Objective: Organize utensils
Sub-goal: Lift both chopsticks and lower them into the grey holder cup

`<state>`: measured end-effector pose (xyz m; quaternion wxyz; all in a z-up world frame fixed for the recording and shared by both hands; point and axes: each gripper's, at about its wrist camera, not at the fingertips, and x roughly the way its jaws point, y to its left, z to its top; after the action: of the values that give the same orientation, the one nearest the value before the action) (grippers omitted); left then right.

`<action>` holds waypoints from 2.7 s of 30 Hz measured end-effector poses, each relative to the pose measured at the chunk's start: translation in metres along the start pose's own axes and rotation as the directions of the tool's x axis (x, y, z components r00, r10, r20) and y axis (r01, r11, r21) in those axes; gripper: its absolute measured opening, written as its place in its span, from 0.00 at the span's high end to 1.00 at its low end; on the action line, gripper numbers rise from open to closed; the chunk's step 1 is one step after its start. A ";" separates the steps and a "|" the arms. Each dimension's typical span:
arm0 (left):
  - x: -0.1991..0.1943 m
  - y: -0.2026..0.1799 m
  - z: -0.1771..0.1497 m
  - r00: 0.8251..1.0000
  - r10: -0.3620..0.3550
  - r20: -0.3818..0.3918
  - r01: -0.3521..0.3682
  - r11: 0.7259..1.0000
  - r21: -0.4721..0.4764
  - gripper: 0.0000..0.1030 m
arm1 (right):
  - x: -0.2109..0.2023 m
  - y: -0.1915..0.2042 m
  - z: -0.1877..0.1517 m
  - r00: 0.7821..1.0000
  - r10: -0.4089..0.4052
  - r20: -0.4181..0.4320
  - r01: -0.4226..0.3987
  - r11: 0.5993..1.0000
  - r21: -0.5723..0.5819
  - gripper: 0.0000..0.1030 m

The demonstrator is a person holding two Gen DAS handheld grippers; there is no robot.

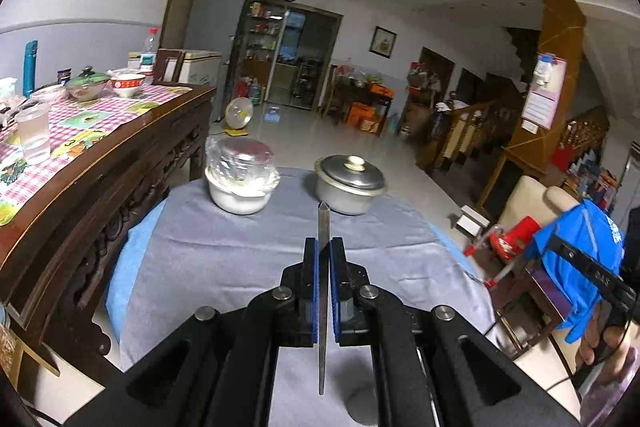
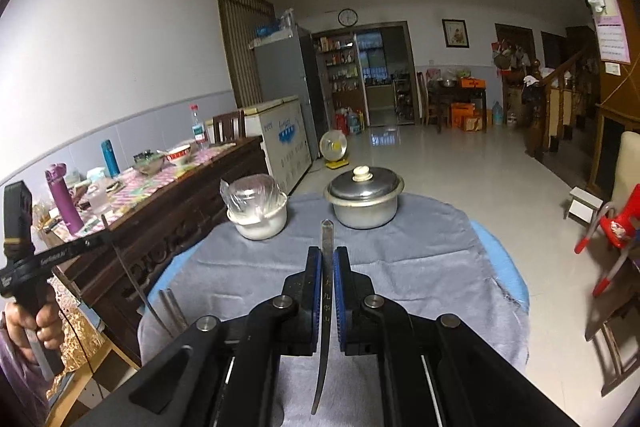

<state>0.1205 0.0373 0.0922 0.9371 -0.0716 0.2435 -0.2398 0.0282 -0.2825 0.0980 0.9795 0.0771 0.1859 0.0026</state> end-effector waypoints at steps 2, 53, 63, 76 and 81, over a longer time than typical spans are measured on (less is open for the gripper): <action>-0.008 -0.005 -0.005 1.000 -0.011 0.001 0.011 1.000 0.004 0.95 | -0.009 0.001 -0.001 1.000 0.000 0.008 0.000 1.000 0.005 0.93; -0.086 -0.066 -0.016 0.990 0.055 0.131 -0.064 0.996 0.062 0.95 | -0.076 0.086 -0.002 0.979 0.143 0.145 -0.141 0.990 -0.025 0.93; -0.081 -0.080 -0.013 0.989 -0.019 0.146 0.016 1.000 0.023 0.95 | -0.052 0.098 -0.016 0.983 0.025 0.180 -0.013 0.998 -0.068 0.93; -0.030 -0.077 -0.047 0.998 0.013 0.059 -0.011 1.000 -0.025 0.95 | -0.016 0.097 -0.047 0.998 0.039 0.047 -0.036 0.996 -0.076 0.93; -0.026 -0.074 -0.055 1.000 0.003 0.024 -0.002 0.999 -0.035 0.95 | -0.011 0.094 -0.053 0.999 0.045 0.013 -0.044 0.997 -0.063 0.93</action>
<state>0.0429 -0.0160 0.0736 0.9388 -0.0906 0.2366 -0.2335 0.0011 -0.1822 0.0674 0.9825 0.0505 0.1767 0.0295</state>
